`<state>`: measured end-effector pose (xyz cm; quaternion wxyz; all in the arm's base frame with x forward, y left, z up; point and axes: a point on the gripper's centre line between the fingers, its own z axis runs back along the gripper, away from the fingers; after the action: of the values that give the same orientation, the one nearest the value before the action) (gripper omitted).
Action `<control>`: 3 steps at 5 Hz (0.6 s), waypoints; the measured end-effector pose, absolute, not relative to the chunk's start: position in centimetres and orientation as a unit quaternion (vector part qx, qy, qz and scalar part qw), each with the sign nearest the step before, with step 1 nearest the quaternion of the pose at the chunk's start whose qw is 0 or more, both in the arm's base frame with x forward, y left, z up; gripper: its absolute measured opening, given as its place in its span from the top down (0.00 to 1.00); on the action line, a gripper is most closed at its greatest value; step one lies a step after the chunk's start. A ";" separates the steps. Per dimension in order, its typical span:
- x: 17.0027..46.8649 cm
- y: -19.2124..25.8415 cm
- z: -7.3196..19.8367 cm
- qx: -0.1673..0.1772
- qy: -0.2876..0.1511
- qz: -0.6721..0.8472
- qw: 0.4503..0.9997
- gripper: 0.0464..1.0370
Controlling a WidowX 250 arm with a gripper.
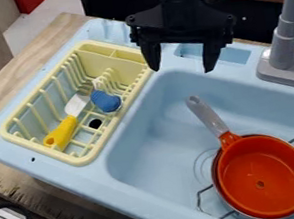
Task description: Move the pork to the upper right side of the sink
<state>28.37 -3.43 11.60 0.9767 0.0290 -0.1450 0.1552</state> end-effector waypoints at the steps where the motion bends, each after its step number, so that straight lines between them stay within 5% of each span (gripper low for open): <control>1: 28.1 -3.3 10.8 0.034 -0.132 0.157 0.978 0.04; 3: 27.4 -0.2 10.3 0.057 -0.095 0.210 0.971 0.04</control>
<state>27.45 -0.17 10.29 0.9714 0.0572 -0.0953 0.2100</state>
